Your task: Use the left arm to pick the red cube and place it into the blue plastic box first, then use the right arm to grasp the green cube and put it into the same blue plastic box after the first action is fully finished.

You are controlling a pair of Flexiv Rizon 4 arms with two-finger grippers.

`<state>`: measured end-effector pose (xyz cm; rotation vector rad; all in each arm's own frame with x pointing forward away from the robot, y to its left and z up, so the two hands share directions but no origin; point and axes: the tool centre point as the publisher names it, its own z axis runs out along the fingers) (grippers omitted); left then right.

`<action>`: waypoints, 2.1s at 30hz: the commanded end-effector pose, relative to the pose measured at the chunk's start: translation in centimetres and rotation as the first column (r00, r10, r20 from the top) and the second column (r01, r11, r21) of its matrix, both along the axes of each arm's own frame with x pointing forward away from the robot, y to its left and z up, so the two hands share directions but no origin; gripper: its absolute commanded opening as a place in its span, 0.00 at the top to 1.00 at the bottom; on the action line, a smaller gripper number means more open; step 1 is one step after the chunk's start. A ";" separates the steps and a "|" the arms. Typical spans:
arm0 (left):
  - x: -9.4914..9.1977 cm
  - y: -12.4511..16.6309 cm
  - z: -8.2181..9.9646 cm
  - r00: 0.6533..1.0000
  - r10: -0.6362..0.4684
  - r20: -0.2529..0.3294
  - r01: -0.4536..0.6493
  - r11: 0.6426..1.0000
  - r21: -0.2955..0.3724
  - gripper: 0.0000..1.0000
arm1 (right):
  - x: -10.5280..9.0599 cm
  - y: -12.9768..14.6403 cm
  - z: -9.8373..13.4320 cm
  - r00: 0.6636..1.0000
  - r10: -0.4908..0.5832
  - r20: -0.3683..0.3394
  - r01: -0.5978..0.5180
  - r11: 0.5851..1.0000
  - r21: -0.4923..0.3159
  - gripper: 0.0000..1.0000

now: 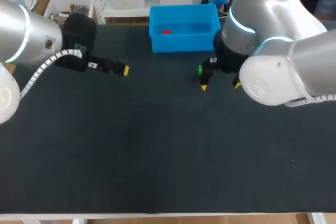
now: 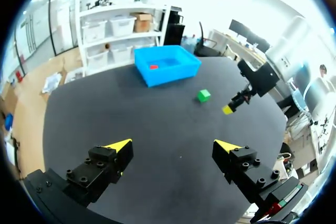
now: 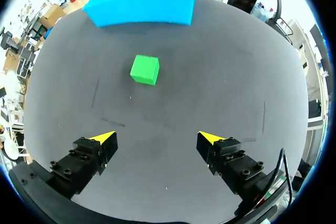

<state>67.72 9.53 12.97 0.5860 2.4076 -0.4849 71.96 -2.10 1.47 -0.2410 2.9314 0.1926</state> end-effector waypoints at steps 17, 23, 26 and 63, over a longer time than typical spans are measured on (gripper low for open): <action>0.1 0.2 -0.1 1.000 -0.005 0.000 0.005 1.000 -0.005 0.00 | 2.3 1.6 -0.4 1.000 0.010 -0.010 -0.011 1.000 -0.016 0.00; 0.1 0.2 -0.1 1.000 -0.005 0.000 0.005 1.000 -0.005 0.00 | 3.2 1.8 -0.8 1.000 0.009 -0.012 -0.009 0.999 -0.035 0.00; 0.1 0.2 -0.1 1.000 -0.005 0.000 0.005 1.000 -0.005 0.00 | 3.7 1.9 -1.1 1.000 0.007 -0.014 -0.008 0.999 -0.048 0.00; 0.1 0.2 -0.1 1.000 -0.005 0.000 0.005 1.000 -0.005 0.00 | 9.2 2.9 -3.3 0.998 -0.066 -0.007 0.064 0.989 -0.132 0.00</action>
